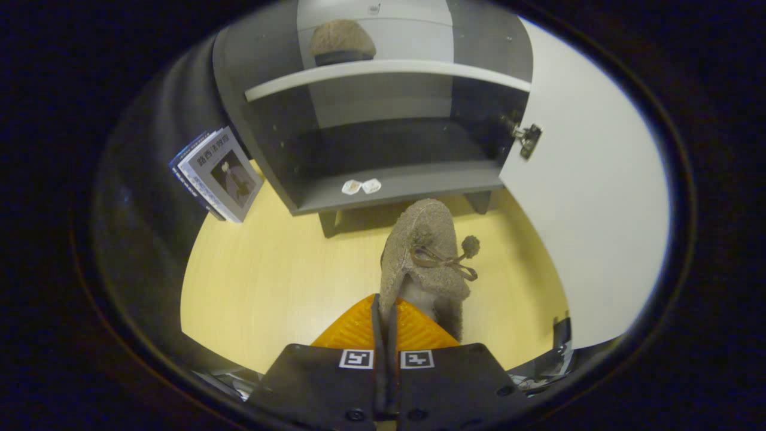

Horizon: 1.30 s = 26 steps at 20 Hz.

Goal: Open the shoe cabinet door, grab the shoes and put them into the shoe cabinet, then close the shoe cabinet door.

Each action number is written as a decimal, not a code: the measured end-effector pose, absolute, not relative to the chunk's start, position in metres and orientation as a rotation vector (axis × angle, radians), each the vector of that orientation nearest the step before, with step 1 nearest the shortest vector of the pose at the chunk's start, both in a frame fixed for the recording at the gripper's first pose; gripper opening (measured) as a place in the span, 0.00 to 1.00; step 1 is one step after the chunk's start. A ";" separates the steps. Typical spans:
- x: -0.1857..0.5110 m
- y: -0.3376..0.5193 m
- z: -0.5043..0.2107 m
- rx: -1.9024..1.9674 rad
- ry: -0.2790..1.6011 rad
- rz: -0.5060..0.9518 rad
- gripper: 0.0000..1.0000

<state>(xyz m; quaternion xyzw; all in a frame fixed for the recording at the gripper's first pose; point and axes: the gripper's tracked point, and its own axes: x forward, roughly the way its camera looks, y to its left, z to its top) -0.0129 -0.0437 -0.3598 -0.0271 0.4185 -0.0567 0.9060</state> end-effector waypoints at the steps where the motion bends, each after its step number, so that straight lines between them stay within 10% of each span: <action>1: -0.008 -0.048 -0.346 -0.059 0.834 -0.127 0.02; 26: 0.148 -0.100 -0.141 -0.279 0.483 -0.205 0.02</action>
